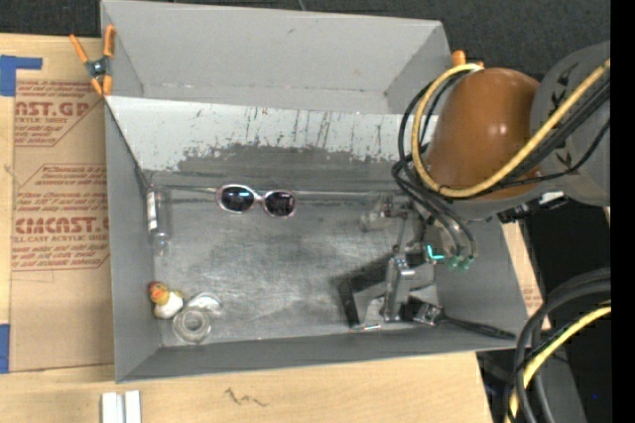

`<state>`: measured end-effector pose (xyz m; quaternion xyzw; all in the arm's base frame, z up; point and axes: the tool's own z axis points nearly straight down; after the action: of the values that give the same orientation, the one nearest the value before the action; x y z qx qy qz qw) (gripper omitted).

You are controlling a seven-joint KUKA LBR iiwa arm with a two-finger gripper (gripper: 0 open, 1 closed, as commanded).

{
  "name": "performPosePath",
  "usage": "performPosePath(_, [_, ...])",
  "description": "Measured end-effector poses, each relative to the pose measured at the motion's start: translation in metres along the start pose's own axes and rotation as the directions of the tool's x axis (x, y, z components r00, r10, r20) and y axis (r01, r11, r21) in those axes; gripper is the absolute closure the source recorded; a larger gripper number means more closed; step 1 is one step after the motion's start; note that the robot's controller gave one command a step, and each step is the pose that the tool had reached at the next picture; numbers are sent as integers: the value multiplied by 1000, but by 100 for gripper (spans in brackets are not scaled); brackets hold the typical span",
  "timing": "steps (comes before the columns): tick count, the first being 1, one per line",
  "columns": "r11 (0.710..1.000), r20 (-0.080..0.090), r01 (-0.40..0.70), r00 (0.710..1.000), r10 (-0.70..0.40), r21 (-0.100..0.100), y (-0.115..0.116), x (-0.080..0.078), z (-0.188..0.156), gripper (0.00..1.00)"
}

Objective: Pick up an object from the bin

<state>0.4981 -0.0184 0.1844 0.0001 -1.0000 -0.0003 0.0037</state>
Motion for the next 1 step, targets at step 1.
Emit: performPosePath(1, [1000, 8, 0, 1000, 0, 1, 0, -2, -4, 0])
